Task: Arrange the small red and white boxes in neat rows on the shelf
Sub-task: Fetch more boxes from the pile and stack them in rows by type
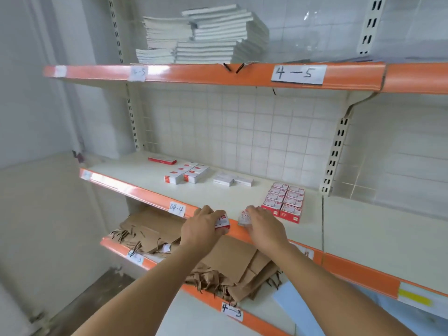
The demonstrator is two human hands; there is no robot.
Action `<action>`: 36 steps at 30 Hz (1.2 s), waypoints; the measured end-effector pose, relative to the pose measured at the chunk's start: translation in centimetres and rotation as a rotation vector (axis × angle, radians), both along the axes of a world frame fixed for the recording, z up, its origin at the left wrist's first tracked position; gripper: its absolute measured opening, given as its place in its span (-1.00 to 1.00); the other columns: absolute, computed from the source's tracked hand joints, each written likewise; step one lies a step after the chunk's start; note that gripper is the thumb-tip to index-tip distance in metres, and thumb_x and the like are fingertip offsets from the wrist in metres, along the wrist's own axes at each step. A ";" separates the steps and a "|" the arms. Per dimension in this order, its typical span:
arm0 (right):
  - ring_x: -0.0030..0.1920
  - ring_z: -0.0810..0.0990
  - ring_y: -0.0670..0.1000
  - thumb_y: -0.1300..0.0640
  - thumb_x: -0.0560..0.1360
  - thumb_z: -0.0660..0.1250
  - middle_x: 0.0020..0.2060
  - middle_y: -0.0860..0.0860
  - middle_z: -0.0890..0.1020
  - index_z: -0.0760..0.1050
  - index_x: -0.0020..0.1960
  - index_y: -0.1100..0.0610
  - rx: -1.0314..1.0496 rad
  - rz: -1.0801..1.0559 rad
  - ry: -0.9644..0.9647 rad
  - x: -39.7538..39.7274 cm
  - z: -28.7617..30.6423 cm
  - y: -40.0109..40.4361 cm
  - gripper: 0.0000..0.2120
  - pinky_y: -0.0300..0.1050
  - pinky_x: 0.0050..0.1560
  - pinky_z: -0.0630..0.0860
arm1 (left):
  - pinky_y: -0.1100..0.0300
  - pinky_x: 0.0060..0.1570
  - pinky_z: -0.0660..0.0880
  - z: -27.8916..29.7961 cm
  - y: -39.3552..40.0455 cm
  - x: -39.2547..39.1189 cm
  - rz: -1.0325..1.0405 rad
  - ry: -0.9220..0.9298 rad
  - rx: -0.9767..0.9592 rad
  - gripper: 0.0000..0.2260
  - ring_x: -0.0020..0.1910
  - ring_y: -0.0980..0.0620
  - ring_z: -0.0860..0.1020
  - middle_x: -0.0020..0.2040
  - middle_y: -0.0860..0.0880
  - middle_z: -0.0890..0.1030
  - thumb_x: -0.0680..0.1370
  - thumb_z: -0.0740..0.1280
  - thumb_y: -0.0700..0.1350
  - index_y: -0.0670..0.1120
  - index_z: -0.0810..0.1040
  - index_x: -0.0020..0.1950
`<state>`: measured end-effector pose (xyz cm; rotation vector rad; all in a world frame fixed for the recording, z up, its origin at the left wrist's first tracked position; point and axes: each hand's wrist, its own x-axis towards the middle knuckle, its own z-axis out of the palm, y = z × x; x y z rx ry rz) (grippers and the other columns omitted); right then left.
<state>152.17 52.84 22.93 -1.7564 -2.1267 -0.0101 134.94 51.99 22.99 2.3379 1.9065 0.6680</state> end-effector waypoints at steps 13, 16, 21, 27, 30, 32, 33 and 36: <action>0.21 0.38 0.04 0.12 0.55 0.19 0.20 0.00 0.46 0.34 0.31 0.04 0.019 0.236 0.006 -13.4 0.0 10.3 -0.68 -0.10 -0.07 0.38 | 0.22 -0.21 0.33 -0.1 6.4 -11.8 0.235 0.052 0.008 -0.62 0.17 0.06 0.39 0.17 0.09 0.45 0.55 0.23 0.19 0.20 0.37 0.36; 0.21 0.39 0.03 0.07 0.56 0.23 0.21 -0.02 0.46 0.34 0.32 0.03 0.033 0.283 0.018 -15.8 0.2 12.5 -0.67 -0.12 -0.07 0.37 | 0.22 -0.22 0.38 0.2 8.2 -13.8 0.275 0.053 0.007 -0.61 0.14 0.06 0.39 0.15 0.09 0.45 0.54 0.24 0.18 0.19 0.36 0.37; 0.25 0.39 0.03 0.09 0.57 0.24 0.30 -0.02 0.42 0.33 0.34 0.04 0.025 0.320 0.024 -18.8 -0.1 15.3 -0.64 -0.07 0.04 0.46 | 0.19 -0.16 0.44 0.0 10.5 -16.4 0.302 0.054 0.002 -0.61 0.15 0.07 0.39 0.13 0.10 0.46 0.54 0.23 0.19 0.19 0.37 0.36; 0.23 0.41 0.04 0.08 0.56 0.25 0.25 -0.01 0.47 0.32 0.34 0.04 0.031 0.244 0.012 -20.3 -0.7 18.0 -0.64 -0.08 0.01 0.44 | 0.18 -0.09 0.43 -0.3 14.8 -18.4 0.209 0.052 0.018 -0.59 0.16 0.05 0.40 0.16 0.08 0.46 0.54 0.23 0.18 0.16 0.37 0.38; 0.25 0.39 0.04 0.10 0.56 0.25 0.23 -0.02 0.47 0.29 0.38 0.02 0.012 0.122 0.043 -20.0 -0.9 18.5 -0.60 -0.05 0.03 0.45 | 0.17 -0.08 0.41 -0.2 17.1 -18.6 0.112 0.070 0.015 -0.60 0.16 0.03 0.40 0.15 0.06 0.46 0.54 0.24 0.17 0.15 0.38 0.36; 0.23 0.40 0.03 0.11 0.55 0.24 0.22 -0.03 0.47 0.30 0.36 0.04 0.003 0.028 0.037 -19.6 -1.0 18.5 -0.61 -0.07 0.01 0.44 | 0.17 -0.09 0.40 -0.2 18.5 -18.3 0.040 0.079 0.020 -0.61 0.16 0.03 0.39 0.15 0.06 0.46 0.54 0.24 0.19 0.15 0.39 0.35; 0.22 0.40 0.03 0.11 0.55 0.24 0.21 -0.02 0.47 0.31 0.34 0.04 0.000 -0.015 0.031 -19.2 -1.1 18.4 -0.63 -0.08 0.00 0.44 | 0.16 -0.09 0.40 -0.2 19.0 -17.9 0.001 0.076 0.022 -0.60 0.17 0.03 0.39 0.15 0.06 0.46 0.54 0.24 0.19 0.15 0.38 0.35; 0.21 0.40 0.03 0.09 0.55 0.23 0.20 -0.03 0.46 0.31 0.35 0.02 -0.023 -0.121 0.020 -17.8 -1.2 17.6 -0.63 -0.11 -0.05 0.41 | 0.16 -0.05 0.42 -0.5 20.1 -16.5 -0.118 0.070 0.030 -0.59 0.19 0.03 0.38 0.17 0.07 0.45 0.53 0.24 0.20 0.15 0.38 0.36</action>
